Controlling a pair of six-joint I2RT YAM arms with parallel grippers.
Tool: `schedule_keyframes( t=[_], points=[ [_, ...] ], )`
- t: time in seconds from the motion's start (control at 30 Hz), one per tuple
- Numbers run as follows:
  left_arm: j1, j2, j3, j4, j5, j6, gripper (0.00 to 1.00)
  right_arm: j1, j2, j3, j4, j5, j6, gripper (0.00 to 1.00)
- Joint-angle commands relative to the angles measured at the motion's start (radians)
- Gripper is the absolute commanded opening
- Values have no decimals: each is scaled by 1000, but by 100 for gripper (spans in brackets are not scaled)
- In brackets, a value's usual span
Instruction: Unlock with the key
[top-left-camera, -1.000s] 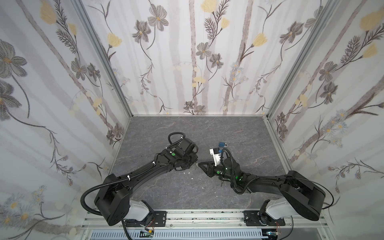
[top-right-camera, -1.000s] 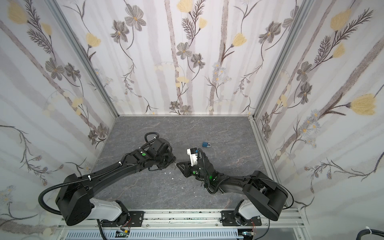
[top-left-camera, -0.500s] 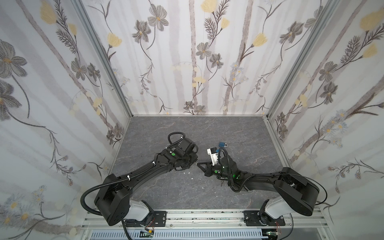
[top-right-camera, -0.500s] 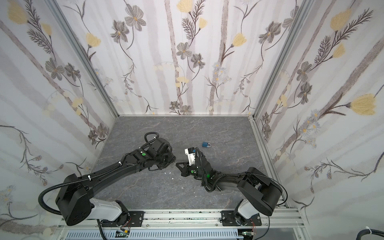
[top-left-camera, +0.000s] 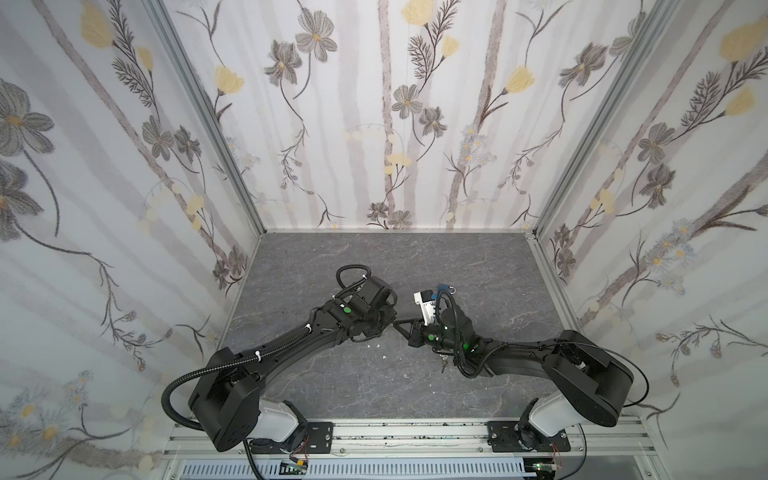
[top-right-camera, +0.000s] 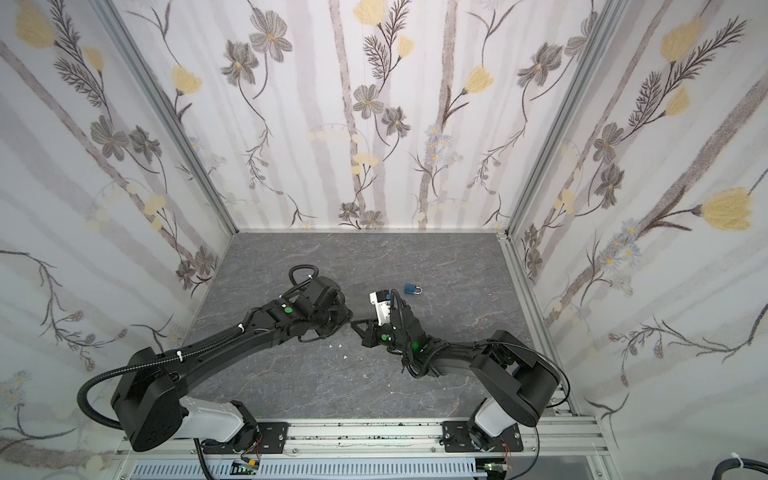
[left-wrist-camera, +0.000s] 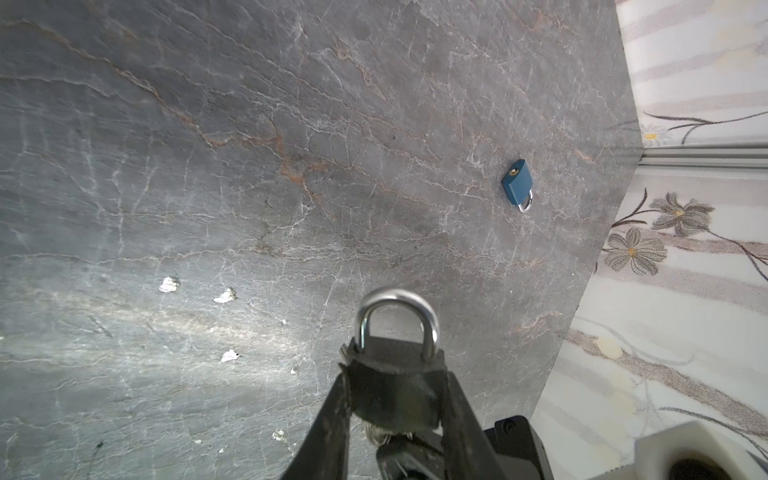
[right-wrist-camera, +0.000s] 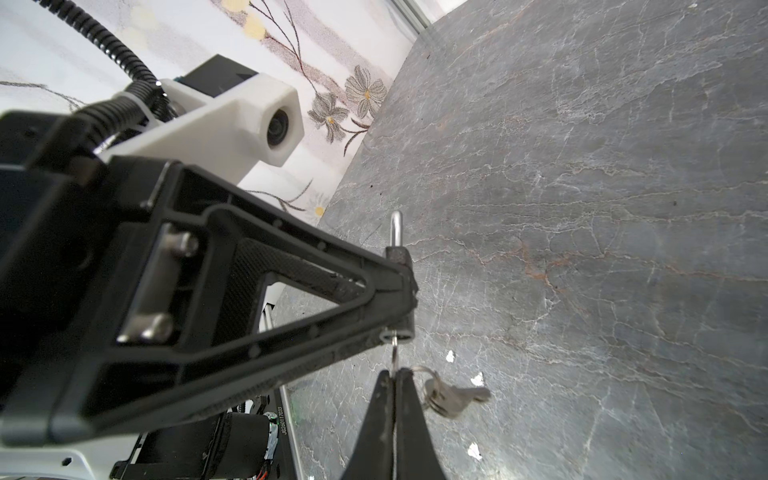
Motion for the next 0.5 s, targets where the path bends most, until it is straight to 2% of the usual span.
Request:
schedule_keyframes(
  t=[0.0,0.33,0.47],
  points=[
    [-13,-4,-1,43,79,-10,0,0,3,29,61,-6,17,0],
    [-13,-31,-22,65,58,-2,0,-36,2,17,71,-23,61,0],
    [-12,-38,-24,53,46,6,0,-36,-14,-8,68,-22,55,13]
  ],
)
